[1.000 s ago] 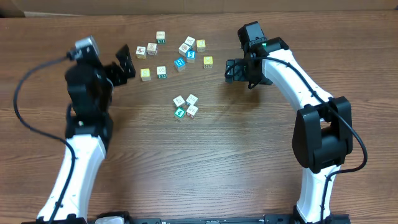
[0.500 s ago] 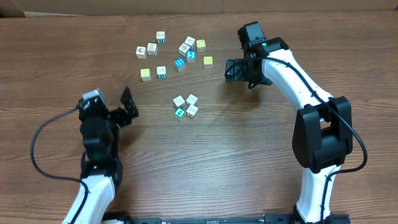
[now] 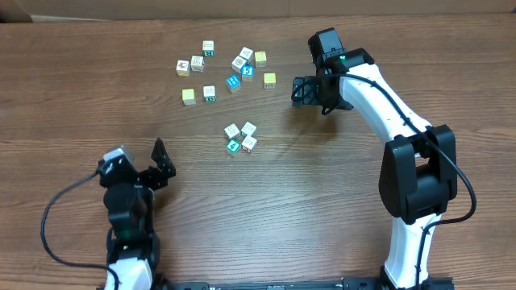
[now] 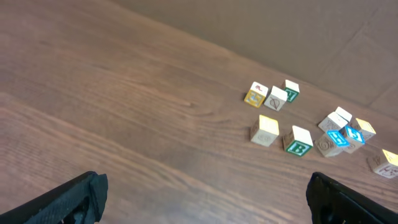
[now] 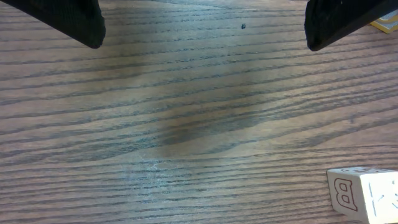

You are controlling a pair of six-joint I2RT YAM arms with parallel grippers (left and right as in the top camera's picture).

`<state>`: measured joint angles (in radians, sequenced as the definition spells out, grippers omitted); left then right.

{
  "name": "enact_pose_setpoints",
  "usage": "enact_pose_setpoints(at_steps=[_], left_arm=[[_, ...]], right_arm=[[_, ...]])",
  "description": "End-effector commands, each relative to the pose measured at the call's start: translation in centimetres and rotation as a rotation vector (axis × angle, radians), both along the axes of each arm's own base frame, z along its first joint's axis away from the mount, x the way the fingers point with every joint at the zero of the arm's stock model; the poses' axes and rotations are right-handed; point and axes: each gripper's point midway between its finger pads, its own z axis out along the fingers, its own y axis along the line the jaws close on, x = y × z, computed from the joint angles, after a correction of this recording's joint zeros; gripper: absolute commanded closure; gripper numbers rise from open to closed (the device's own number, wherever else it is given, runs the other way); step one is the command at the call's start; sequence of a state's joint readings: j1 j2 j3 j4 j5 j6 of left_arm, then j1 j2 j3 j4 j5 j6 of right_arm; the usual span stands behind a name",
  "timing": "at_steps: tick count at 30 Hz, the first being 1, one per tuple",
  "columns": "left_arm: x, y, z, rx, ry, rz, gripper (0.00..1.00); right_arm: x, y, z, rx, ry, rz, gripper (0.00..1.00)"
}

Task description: Form a circle

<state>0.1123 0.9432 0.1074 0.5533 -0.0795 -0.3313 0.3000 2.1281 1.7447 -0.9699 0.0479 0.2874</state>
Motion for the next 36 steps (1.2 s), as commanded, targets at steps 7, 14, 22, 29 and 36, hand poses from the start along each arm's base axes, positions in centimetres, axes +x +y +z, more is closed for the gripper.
enact_pose_setpoints(at_steps=[7,14,22,29,36], left_arm=[[-2.4,0.1,-0.7,-0.011,-0.032,0.02,0.01],[-3.2,-0.1,0.3,-0.007,-0.062,0.018,0.01],[-4.7,-0.2,-0.3,-0.011,-0.026,0.021,0.01],[-5.7,-0.3,-0.6,-0.012,-0.011,0.02,0.01],[-6.0,-0.5,1.2,0.015,-0.085,0.01,0.0]], right_arm=[[0.5,0.0,1.8,0.018,-0.041,-0.003,0.0],[0.5,0.0,1.8,0.018,-0.041,-0.003,0.0],[0.5,0.0,1.8,0.018,-0.041,-0.003,0.0],[0.5,0.0,1.8,0.018,-0.041,-0.003,0.0],[0.5,0.0,1.8,0.018,-0.041,-0.003,0.0]])
